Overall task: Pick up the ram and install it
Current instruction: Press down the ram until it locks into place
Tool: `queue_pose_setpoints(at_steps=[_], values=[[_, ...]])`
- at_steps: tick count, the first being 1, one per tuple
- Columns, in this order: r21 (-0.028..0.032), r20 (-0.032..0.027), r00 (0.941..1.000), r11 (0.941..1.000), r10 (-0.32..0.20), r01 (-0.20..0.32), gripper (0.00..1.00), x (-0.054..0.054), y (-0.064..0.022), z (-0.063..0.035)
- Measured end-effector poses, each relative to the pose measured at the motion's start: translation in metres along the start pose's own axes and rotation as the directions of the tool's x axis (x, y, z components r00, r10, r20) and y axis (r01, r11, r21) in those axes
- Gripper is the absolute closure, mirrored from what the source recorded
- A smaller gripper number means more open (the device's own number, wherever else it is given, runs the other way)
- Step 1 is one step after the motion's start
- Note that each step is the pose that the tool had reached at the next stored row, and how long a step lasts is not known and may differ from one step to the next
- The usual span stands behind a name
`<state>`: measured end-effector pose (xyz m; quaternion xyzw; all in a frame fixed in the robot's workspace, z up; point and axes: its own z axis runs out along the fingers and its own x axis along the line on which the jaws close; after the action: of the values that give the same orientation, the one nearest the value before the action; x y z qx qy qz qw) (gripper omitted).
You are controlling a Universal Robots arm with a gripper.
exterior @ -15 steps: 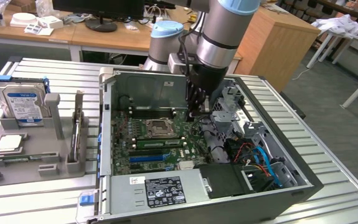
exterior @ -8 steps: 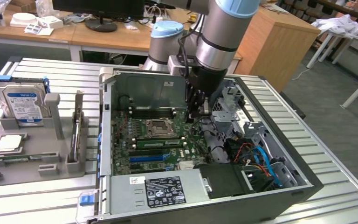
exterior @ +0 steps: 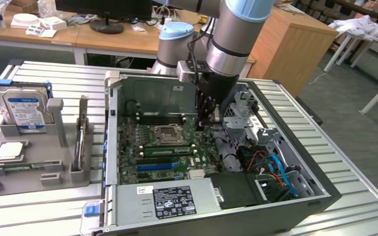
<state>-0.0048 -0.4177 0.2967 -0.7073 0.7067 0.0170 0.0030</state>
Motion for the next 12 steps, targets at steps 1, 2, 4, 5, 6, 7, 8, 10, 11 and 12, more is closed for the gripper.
queue_pose_setpoints(at_steps=[1,2,4,5,6,7,8,10,11,12], values=[[0.0000,0.0000,1.0000,1.0000,0.000,0.000,0.89,0.0000,0.0000,0.0009],[0.0000,0.0000,1.0000,1.0000,0.000,0.000,0.89,0.0001,0.0000,0.0019],[0.0001,0.0002,1.0000,1.0000,0.000,0.000,0.89,0.0001,-0.0001,0.0041],[0.0000,0.0000,1.0000,1.0000,0.000,0.000,0.89,0.0001,-0.0001,0.0050],[0.0000,0.0001,1.0000,1.0000,0.000,0.000,0.89,0.0002,-0.0001,0.0060],[0.0000,0.0001,1.0000,1.0000,0.000,0.000,0.89,0.0002,-0.0001,0.0068],[0.0000,0.0000,1.0000,1.0000,0.000,0.000,0.89,0.0002,-0.0001,0.0076],[0.0000,0.0001,1.0000,1.0000,0.000,0.000,0.89,0.0002,-0.0002,0.0089],[0.0000,0.0001,1.0000,1.0000,0.000,0.000,0.89,0.0002,-0.0002,0.0096],[0.0000,0.0001,1.0000,1.0000,0.000,0.000,0.89,0.0003,-0.0002,0.0103]])
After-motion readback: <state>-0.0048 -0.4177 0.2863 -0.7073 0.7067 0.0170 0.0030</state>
